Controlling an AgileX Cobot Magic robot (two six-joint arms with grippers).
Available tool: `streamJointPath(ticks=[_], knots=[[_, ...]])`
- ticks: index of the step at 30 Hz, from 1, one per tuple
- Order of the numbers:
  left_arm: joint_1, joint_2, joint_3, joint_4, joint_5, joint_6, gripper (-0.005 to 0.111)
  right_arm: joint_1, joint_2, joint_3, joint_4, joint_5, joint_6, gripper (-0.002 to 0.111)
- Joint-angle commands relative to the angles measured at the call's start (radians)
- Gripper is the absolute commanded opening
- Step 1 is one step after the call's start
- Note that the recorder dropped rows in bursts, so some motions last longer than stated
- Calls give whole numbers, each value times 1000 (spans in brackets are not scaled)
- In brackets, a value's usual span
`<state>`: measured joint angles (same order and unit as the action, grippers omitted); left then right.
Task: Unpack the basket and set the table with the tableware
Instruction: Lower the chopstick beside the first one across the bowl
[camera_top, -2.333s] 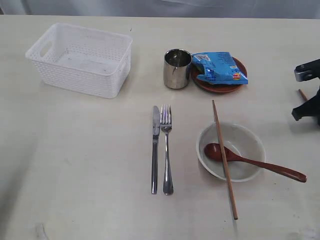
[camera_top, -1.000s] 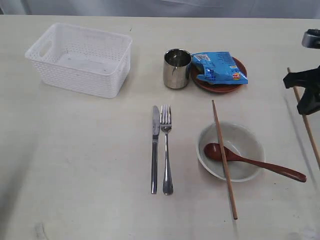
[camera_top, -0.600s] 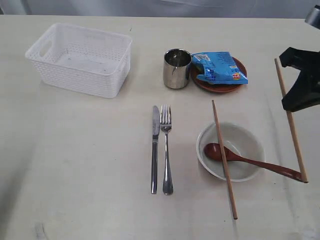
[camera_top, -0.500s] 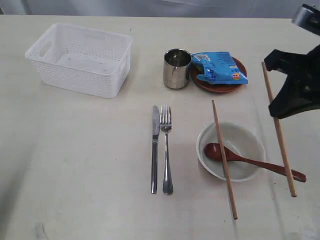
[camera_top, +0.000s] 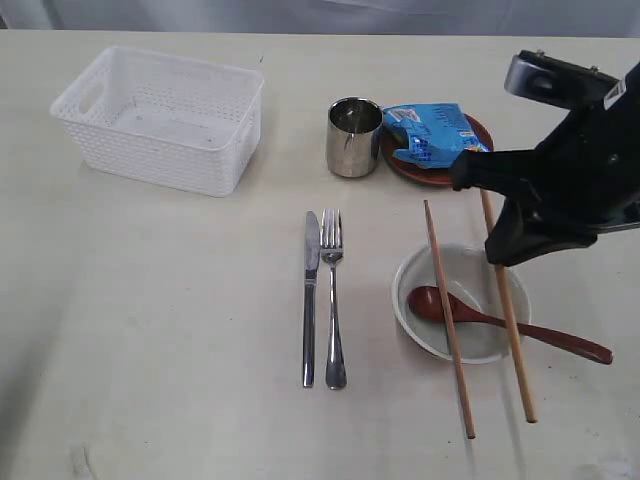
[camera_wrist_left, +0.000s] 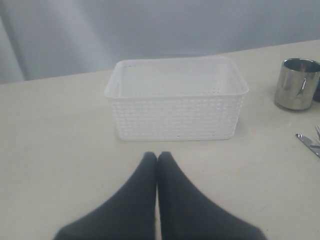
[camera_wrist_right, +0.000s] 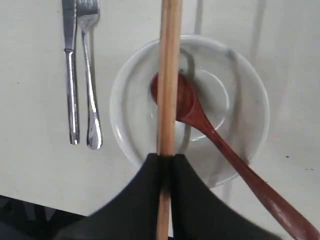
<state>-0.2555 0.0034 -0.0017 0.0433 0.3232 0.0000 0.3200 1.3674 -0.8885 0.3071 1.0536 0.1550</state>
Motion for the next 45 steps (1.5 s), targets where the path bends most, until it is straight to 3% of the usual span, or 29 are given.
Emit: streamJointPath(ticks=[1, 7, 15, 22, 45], knots=[[-6, -3, 2, 1, 1, 0, 0, 2, 0, 52, -47, -10, 11, -1], [-6, -3, 2, 1, 1, 0, 0, 2, 0, 111, -18, -108, 4, -1], [-6, -3, 2, 1, 1, 0, 0, 3, 59, 111, -18, -103, -10, -1], [-6, -3, 2, 1, 1, 0, 0, 72, 102, 111, -22, -193, -2, -1], [-6, -3, 2, 1, 1, 0, 0, 80, 184, 111, -2, -275, -51, -1]])
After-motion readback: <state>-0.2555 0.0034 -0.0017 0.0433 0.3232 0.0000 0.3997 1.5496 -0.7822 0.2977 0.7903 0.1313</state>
